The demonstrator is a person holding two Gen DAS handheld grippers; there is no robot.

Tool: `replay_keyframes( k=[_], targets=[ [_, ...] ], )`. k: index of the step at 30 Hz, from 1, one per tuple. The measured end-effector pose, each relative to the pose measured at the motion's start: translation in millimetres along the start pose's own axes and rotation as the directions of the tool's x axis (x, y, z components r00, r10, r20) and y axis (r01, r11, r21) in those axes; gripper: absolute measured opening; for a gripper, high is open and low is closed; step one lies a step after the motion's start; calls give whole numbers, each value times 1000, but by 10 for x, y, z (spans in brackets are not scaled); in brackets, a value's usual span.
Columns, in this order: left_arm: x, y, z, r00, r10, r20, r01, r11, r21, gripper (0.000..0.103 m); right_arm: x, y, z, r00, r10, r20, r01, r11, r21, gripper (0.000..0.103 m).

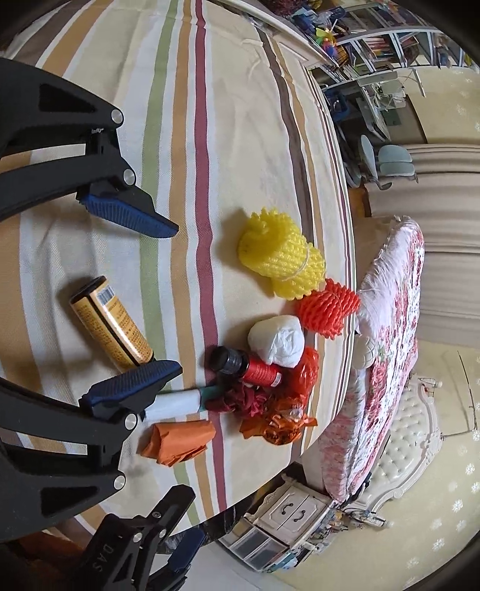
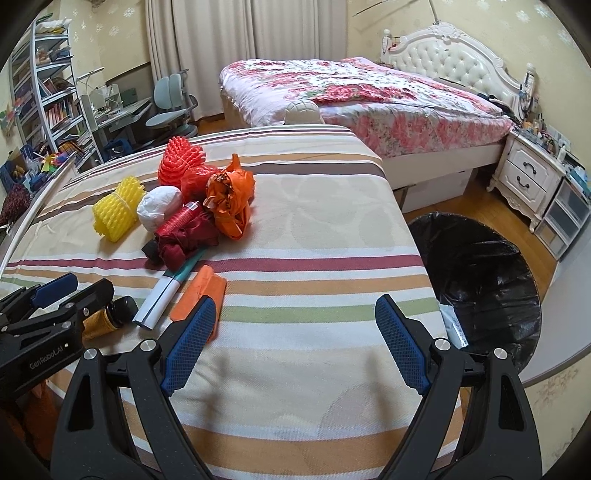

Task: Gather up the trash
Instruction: 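Grasp the brown spray can with the left tool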

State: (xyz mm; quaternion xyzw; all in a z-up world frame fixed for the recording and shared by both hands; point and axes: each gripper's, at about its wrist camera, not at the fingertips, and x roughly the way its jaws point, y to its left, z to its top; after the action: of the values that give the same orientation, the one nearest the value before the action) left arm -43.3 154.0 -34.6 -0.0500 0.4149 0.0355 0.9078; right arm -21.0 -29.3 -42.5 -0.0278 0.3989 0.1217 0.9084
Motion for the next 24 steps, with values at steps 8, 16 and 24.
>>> replay_keyframes(
  k=[8,16,24],
  targets=[
    [-96,-66,-7,1000,-4,18,4,1000,15,68,-95,-60,-9,1000,-2,18,2,1000,12,86],
    [-147,-106,-87,1000,-25,19,24,998,51,68,-171,-62,-8,999,-4,32,4,1000,10,86],
    [-8,-156,-213,1000,1,-22,1,995,95,68,-181,-34,-15,1000,-4,30,4,1000,2,86]
  ],
)
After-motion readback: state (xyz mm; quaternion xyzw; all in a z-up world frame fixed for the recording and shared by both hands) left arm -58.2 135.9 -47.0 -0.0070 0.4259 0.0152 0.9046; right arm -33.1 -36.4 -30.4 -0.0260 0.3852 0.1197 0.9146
